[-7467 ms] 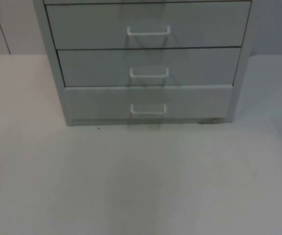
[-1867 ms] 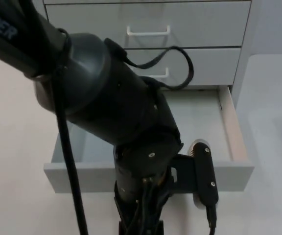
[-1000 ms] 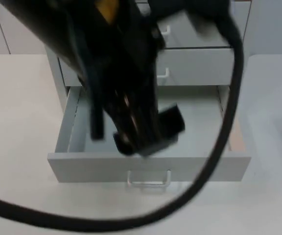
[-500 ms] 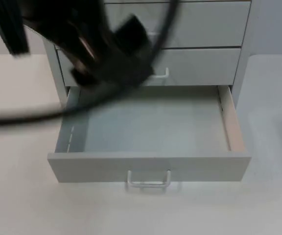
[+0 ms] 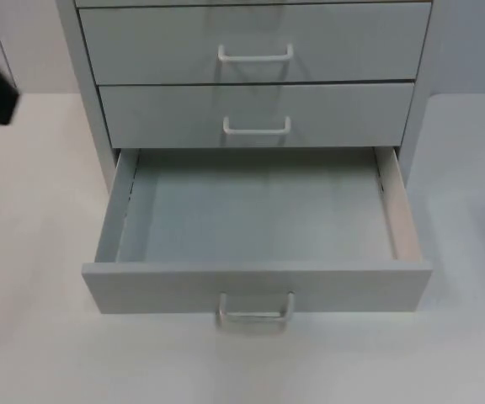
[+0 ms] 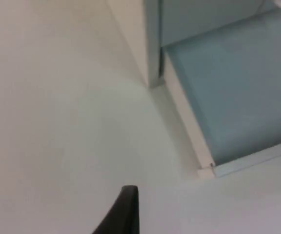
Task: Open the drawer with the left hand, place the block into the drawer with the right hand, then close the drawer with the left hand.
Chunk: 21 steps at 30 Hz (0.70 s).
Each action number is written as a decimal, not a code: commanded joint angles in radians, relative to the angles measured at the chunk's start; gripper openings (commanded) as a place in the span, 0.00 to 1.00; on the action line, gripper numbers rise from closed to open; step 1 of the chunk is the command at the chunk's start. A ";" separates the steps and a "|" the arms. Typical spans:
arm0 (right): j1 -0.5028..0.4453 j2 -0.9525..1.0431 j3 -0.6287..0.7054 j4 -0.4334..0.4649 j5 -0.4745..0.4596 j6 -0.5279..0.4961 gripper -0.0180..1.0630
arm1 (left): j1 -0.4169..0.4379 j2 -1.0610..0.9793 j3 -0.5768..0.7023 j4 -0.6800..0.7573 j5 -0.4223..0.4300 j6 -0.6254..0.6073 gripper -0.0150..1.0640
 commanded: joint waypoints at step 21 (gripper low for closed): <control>-0.009 0.007 -0.025 -0.024 0.044 0.007 0.99 | 0.178 -0.184 0.116 -0.051 -0.027 0.001 0.90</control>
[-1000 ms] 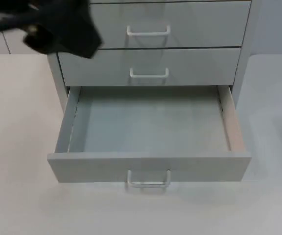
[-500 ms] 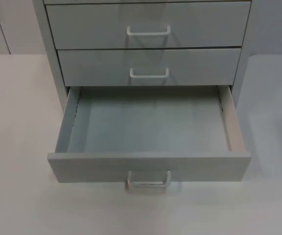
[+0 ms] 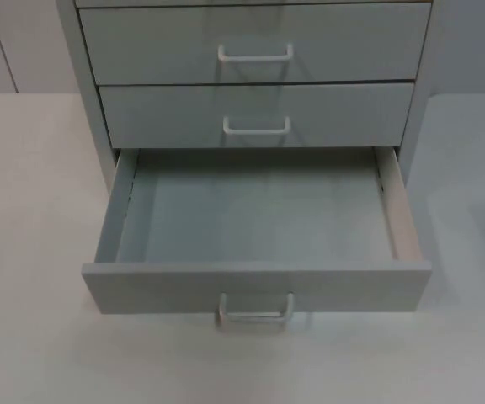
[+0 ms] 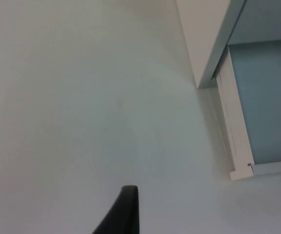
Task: Open the drawer with the left hand, place the block into the drawer with the right hand, then close the drawer with the left hand.
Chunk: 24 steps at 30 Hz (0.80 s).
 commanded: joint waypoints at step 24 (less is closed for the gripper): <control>-0.013 0.866 -0.532 -0.042 0.003 -0.010 0.99 | 0.002 -0.007 0.004 -0.007 -0.023 0.001 0.90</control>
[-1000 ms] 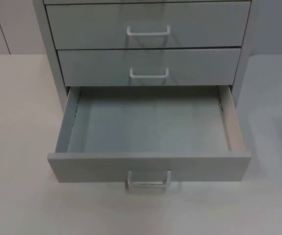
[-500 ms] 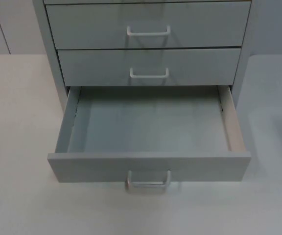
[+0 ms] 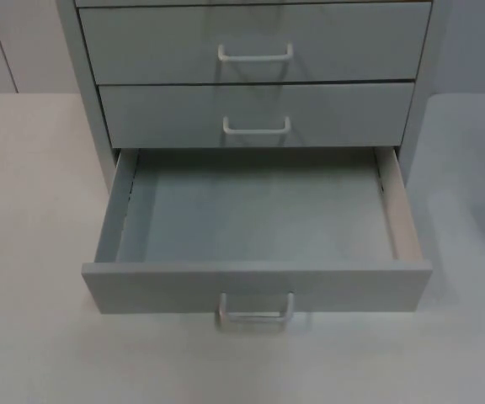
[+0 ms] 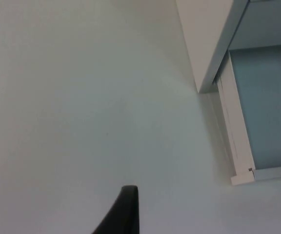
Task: Open the drawer with the left hand, place the block into the drawer with the right hand, then close the drawer with the left hand.
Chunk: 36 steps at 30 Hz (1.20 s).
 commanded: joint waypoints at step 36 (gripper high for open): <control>-0.002 0.397 -0.088 -0.005 -0.227 -0.015 0.29 | 0.002 -0.007 0.002 0.007 -0.026 0.001 0.90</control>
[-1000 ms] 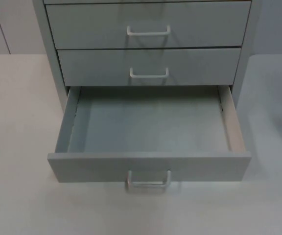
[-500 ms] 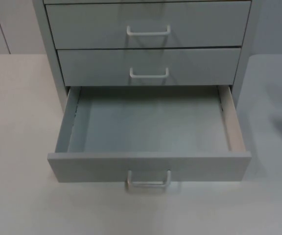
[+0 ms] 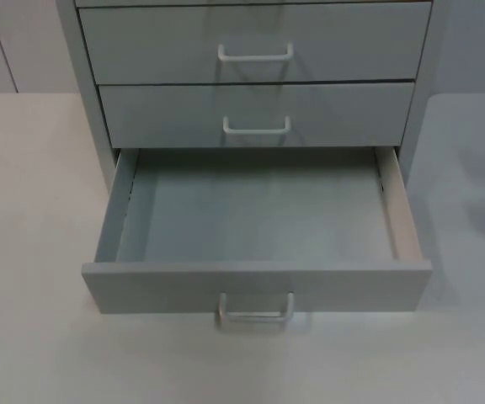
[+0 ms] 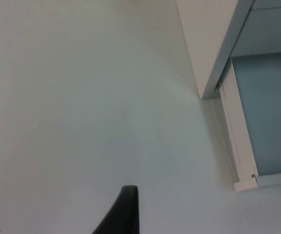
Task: Open the drawer with the left hand, place the block into the drawer with the right hand, then close the drawer with the left hand.
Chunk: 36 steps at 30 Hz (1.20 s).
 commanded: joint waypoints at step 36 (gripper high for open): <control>0.061 -0.738 0.290 0.018 0.171 0.099 0.01 | 0.002 -0.007 0.002 0.020 -0.003 0.001 0.90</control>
